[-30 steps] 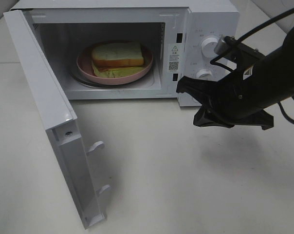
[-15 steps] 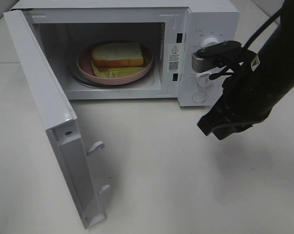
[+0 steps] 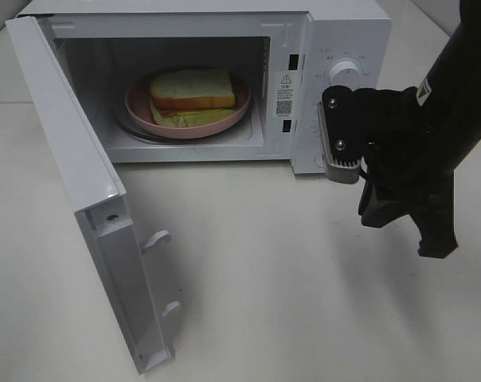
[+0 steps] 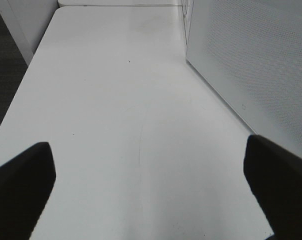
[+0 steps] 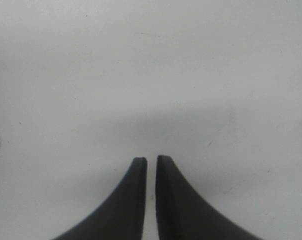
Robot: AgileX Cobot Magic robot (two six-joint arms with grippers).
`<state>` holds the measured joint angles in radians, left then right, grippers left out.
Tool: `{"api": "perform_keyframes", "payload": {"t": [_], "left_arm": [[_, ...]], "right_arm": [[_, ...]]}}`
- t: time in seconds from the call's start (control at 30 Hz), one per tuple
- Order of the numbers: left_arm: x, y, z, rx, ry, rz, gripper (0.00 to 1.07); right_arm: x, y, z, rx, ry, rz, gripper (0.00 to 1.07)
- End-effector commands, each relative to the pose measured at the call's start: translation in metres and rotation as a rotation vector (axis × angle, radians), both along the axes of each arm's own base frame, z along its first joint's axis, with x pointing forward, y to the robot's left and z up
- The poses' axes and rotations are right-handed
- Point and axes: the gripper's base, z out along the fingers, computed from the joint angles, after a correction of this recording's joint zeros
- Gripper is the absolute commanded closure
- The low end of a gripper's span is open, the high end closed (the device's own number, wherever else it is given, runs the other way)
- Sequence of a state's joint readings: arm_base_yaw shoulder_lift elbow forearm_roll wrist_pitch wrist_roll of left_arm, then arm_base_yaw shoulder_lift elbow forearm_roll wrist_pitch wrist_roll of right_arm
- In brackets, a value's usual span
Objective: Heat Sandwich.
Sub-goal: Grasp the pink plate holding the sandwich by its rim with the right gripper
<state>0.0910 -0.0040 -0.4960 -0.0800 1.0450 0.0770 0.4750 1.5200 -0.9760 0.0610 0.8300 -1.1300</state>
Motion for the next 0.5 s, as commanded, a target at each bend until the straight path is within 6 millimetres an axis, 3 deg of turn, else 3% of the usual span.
{"api": "perform_keyframes", "payload": {"t": [0.03,0.27,0.4,0.5], "left_arm": [[-0.0036,-0.0010,-0.0003,-0.008,-0.034,0.002,0.09],[-0.0036,-0.0010,-0.0003,-0.008,-0.034,0.002,0.09],[-0.0036,-0.0010,-0.0003,-0.008,-0.034,0.002,0.09],[-0.0036,-0.0010,-0.0003,-0.008,-0.034,0.002,0.09]], "right_arm": [[-0.0001,-0.0014,0.0031,-0.024,-0.028,0.173,0.98],[0.0010,-0.0037,0.0030,-0.065,-0.049,0.261,0.94],[0.0022,-0.0045,0.0031,-0.073,-0.059,0.250,0.84],[0.0043,-0.0032,0.0036,-0.048,-0.075,0.170,0.60]]}}
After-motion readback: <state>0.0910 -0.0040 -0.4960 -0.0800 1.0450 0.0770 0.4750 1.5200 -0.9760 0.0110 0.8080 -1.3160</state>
